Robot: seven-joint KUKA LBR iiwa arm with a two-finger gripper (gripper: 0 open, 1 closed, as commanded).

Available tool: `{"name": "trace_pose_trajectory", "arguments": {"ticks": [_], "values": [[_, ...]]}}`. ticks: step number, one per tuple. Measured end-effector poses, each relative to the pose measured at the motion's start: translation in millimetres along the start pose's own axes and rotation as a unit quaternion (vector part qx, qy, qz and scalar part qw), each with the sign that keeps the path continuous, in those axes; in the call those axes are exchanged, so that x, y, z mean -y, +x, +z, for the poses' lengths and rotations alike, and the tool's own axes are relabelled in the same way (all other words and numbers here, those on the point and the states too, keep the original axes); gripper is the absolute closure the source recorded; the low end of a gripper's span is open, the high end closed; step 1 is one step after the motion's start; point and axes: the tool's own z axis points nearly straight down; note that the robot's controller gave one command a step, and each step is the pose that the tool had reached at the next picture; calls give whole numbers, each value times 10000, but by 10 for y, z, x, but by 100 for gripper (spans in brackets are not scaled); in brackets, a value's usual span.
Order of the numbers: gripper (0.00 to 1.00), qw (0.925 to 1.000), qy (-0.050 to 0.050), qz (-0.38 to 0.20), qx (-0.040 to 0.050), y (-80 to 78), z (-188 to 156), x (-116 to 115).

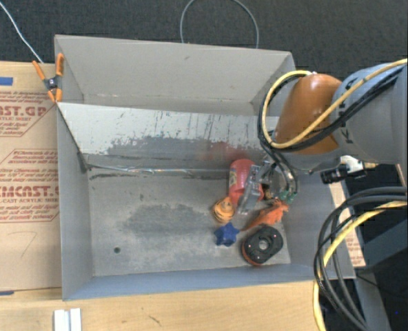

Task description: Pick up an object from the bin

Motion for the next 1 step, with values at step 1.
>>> {"name": "trace_pose_trajectory", "arguments": {"ticks": [1], "values": [[100,9994,-17,357,47,194,-983,-276]]}}
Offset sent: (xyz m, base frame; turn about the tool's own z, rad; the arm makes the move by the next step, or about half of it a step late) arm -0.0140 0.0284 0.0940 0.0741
